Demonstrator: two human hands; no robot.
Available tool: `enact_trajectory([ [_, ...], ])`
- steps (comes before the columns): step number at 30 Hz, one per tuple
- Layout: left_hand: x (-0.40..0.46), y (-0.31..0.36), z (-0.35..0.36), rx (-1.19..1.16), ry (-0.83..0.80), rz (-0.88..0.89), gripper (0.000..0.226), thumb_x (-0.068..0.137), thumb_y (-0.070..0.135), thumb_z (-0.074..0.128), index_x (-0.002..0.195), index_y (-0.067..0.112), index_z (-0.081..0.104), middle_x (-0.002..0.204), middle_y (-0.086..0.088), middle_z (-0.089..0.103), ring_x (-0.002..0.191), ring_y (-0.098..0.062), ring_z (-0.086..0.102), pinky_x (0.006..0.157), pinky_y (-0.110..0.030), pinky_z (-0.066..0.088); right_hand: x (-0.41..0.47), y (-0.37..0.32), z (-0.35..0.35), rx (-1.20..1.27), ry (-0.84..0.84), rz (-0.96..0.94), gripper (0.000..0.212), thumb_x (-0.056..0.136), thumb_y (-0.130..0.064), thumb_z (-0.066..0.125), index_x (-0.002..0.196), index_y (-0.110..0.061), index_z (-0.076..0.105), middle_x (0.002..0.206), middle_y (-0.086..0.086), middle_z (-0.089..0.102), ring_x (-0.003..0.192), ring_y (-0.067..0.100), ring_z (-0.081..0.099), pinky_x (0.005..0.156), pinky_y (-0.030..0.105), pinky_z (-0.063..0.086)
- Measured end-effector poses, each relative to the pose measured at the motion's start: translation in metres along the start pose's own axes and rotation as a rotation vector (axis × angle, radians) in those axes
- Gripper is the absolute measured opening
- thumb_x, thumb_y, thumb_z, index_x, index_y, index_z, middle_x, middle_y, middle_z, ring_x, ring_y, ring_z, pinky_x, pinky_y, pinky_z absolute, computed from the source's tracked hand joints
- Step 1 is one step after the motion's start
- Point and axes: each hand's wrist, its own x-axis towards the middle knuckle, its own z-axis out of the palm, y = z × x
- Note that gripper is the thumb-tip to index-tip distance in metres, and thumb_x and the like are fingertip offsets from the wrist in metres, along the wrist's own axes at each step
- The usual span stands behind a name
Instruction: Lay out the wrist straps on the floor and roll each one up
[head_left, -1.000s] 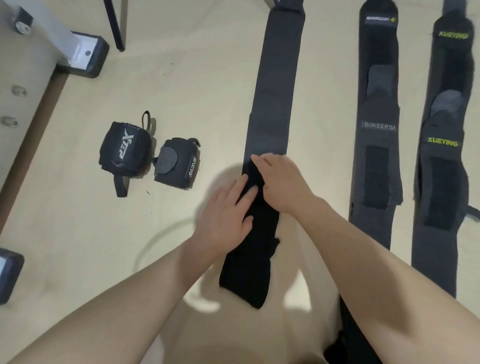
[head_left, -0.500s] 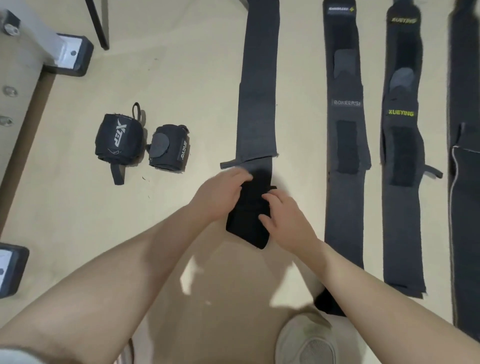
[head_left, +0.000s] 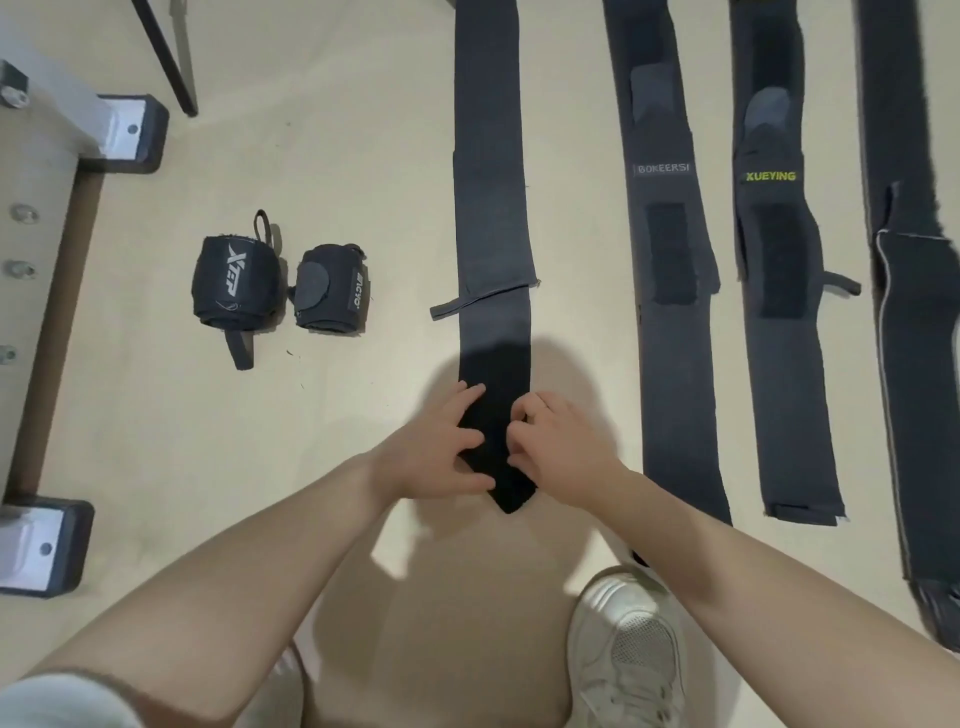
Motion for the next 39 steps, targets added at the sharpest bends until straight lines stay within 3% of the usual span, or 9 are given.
enact_trajectory([
  [3, -0.004, -0.003, 0.011, 0.091, 0.030, 0.066, 0.044, 0.081, 0.048, 0.057, 0.082, 0.005, 0.067, 0.153, -0.026, 0.010, 0.144, -0.039, 0.001, 0.117, -0.042, 0.017, -0.012, -0.004, 0.014, 0.069, -0.083, -0.016, 0.032, 0.094, -0.042, 0.049, 0.111, -0.016, 0.057, 0.126, 0.001, 0.047, 0.123, 0.023, 0.037, 0.103, 0.031, 0.027],
  [8, -0.004, 0.001, 0.014, -0.073, 0.075, 0.002, 0.025, 0.086, 0.034, 0.066, 0.070, 0.015, 0.064, 0.158, -0.005, 0.001, 0.146, -0.018, -0.008, 0.116, -0.026, 0.007, -0.018, -0.010, 0.029, 0.036, -0.107, -0.012, 0.047, 0.087, -0.048, 0.056, 0.120, -0.014, 0.051, 0.129, 0.005, 0.043, 0.122, 0.026, 0.037, 0.104, 0.034, 0.027],
  [14, -0.008, -0.007, 0.025, -0.225, 0.281, -0.086, 0.016, 0.084, 0.017, 0.069, 0.081, 0.002, 0.066, 0.153, -0.007, 0.026, 0.135, -0.015, 0.035, 0.092, -0.008, 0.024, -0.016, -0.023, 0.037, 0.167, 0.049, 0.099, 0.040, 0.086, -0.038, 0.060, 0.120, -0.018, 0.051, 0.123, -0.001, 0.052, 0.120, 0.021, 0.041, 0.100, 0.030, 0.027],
  [18, -0.019, -0.004, 0.040, -0.291, 0.441, -0.123, 0.010, 0.082, 0.010, 0.070, 0.088, 0.005, 0.066, 0.116, 0.002, 0.052, 0.107, -0.010, 0.051, 0.086, -0.013, 0.032, -0.010, -0.022, 0.038, 0.267, 0.087, 0.116, 0.024, 0.089, -0.022, 0.056, 0.112, -0.017, 0.051, 0.103, -0.004, 0.061, 0.105, 0.020, 0.046, 0.091, 0.028, 0.030],
  [21, -0.026, 0.004, 0.043, -0.370, 0.472, -0.162, 0.011, 0.083, 0.007, 0.063, 0.084, 0.017, 0.059, 0.086, 0.010, 0.052, 0.078, 0.000, 0.050, 0.069, -0.010, 0.034, -0.008, -0.020, 0.037, 0.430, 0.105, 0.143, 0.016, 0.087, -0.011, 0.056, 0.103, -0.013, 0.053, 0.084, -0.007, 0.054, 0.083, 0.016, 0.048, 0.076, 0.025, 0.036],
  [25, -0.028, 0.009, 0.040, -0.533, 0.464, -0.295, 0.015, 0.088, 0.012, 0.058, 0.078, 0.023, 0.053, 0.079, 0.004, 0.061, 0.072, -0.005, 0.054, 0.064, -0.008, 0.038, -0.003, -0.015, 0.028, 0.819, 0.142, 0.296, 0.012, 0.089, -0.003, 0.057, 0.095, -0.013, 0.053, 0.076, -0.008, 0.050, 0.068, 0.005, 0.046, 0.065, 0.010, 0.038],
  [29, -0.022, 0.008, 0.039, -0.432, 0.462, -0.348, 0.015, 0.092, 0.023, 0.057, 0.079, 0.015, 0.056, 0.080, 0.001, 0.059, 0.073, -0.011, 0.054, 0.066, -0.012, 0.038, 0.004, -0.012, 0.029, 0.628, 0.111, 0.307, 0.004, 0.088, -0.008, 0.060, 0.088, -0.012, 0.058, 0.084, -0.003, 0.055, 0.074, 0.010, 0.048, 0.066, 0.017, 0.037],
  [34, -0.016, 0.008, 0.046, -0.290, 0.465, -0.216, 0.007, 0.091, 0.008, 0.055, 0.096, 0.009, 0.060, 0.098, 0.003, 0.050, 0.084, -0.014, 0.053, 0.073, -0.011, 0.038, 0.001, -0.015, 0.038, 0.338, 0.115, 0.186, 0.009, 0.090, -0.006, 0.052, 0.092, -0.005, 0.061, 0.101, 0.008, 0.050, 0.089, 0.024, 0.051, 0.077, 0.033, 0.044],
  [39, -0.018, 0.006, 0.054, -0.178, 0.399, -0.122, 0.019, 0.094, 0.016, 0.053, 0.106, 0.005, 0.063, 0.114, 0.002, 0.046, 0.095, -0.014, 0.052, 0.084, -0.018, 0.039, 0.000, -0.011, 0.034, 0.160, 0.102, 0.095, 0.008, 0.089, -0.007, 0.052, 0.088, -0.006, 0.059, 0.093, 0.004, 0.042, 0.080, 0.021, 0.043, 0.068, 0.027, 0.034],
])
